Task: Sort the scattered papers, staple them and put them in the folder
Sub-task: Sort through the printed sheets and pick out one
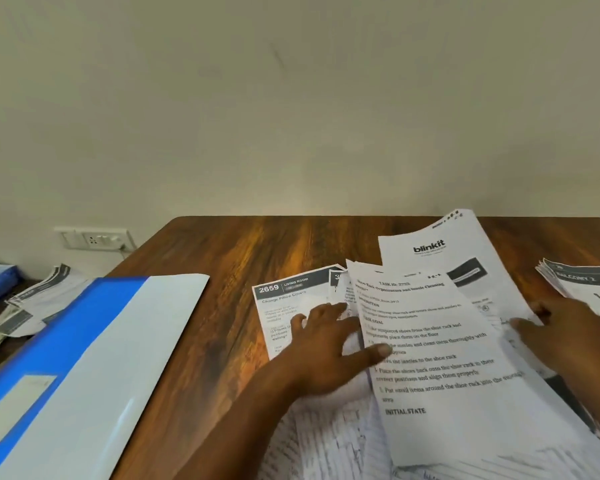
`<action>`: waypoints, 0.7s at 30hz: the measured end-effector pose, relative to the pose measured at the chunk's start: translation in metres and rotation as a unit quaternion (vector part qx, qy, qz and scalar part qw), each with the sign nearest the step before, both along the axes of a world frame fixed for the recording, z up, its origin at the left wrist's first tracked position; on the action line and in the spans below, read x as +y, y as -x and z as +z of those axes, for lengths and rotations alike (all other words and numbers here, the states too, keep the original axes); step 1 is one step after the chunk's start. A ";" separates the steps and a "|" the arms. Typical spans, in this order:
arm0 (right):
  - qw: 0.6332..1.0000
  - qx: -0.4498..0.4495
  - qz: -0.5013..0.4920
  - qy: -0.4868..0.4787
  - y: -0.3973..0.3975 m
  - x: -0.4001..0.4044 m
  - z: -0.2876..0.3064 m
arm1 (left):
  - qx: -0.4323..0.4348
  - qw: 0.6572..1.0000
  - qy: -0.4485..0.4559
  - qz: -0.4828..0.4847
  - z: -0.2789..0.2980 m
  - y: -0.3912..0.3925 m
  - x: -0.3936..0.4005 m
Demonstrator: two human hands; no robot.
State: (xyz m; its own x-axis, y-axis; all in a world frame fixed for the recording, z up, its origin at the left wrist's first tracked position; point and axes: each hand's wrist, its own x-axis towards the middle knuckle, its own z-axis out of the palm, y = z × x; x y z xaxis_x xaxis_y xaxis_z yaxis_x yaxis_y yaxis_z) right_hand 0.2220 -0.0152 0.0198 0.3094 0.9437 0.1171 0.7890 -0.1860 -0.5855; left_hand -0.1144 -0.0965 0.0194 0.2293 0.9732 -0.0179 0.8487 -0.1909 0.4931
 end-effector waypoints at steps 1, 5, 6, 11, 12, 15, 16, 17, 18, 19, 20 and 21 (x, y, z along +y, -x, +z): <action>0.999 -0.024 -0.021 0.003 -0.017 0.011 -0.015 | -0.001 1.000 0.004 0.017 0.004 0.003 0.001; 0.994 -0.076 -0.072 -0.009 -0.117 0.083 -0.098 | 0.026 0.972 -0.046 0.229 0.009 0.026 0.009; 0.993 -0.082 -0.081 -0.014 -0.127 0.089 -0.101 | 0.029 0.953 -0.056 0.295 0.008 0.032 0.009; 0.989 -0.125 -0.075 0.023 -0.151 0.104 -0.105 | -0.100 0.896 -0.039 0.431 -0.023 0.068 0.031; 0.988 -0.129 -0.076 0.036 -0.151 0.102 -0.103 | -0.124 0.894 -0.051 0.428 -0.048 0.083 0.046; 0.989 -0.127 -0.070 0.038 -0.123 0.068 -0.068 | -0.161 0.892 -0.076 0.414 -0.047 0.082 0.048; 0.987 -0.140 -0.065 0.038 -0.118 0.061 -0.059 | -0.182 0.888 -0.077 0.415 -0.023 0.068 0.035; 0.986 -0.146 -0.063 0.044 -0.118 0.057 -0.056 | -0.198 0.881 -0.068 0.424 -0.009 0.060 0.027; 0.988 -0.139 -0.066 0.035 -0.120 0.057 -0.056 | -0.216 0.880 -0.062 0.419 -0.003 0.057 0.024; 0.987 -0.139 -0.071 0.028 -0.124 0.056 -0.057 | -0.242 0.876 -0.057 0.412 -0.002 0.057 0.024; 0.987 -0.143 -0.065 0.029 -0.121 0.054 -0.055 | -0.254 0.877 -0.060 0.403 -0.003 0.057 0.024; 0.987 -0.147 -0.066 0.026 -0.118 0.055 -0.056 | -0.265 0.880 -0.059 0.391 -0.002 0.057 0.022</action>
State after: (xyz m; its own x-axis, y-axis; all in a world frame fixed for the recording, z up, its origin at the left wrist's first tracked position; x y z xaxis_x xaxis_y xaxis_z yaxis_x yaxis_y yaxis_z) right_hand 0.3402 0.0395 -0.0361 0.3893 0.9048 0.1726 0.8906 -0.3218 -0.3214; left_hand -0.1715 -0.0741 0.0177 -0.5645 0.8254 0.0019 0.4002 0.2717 0.8752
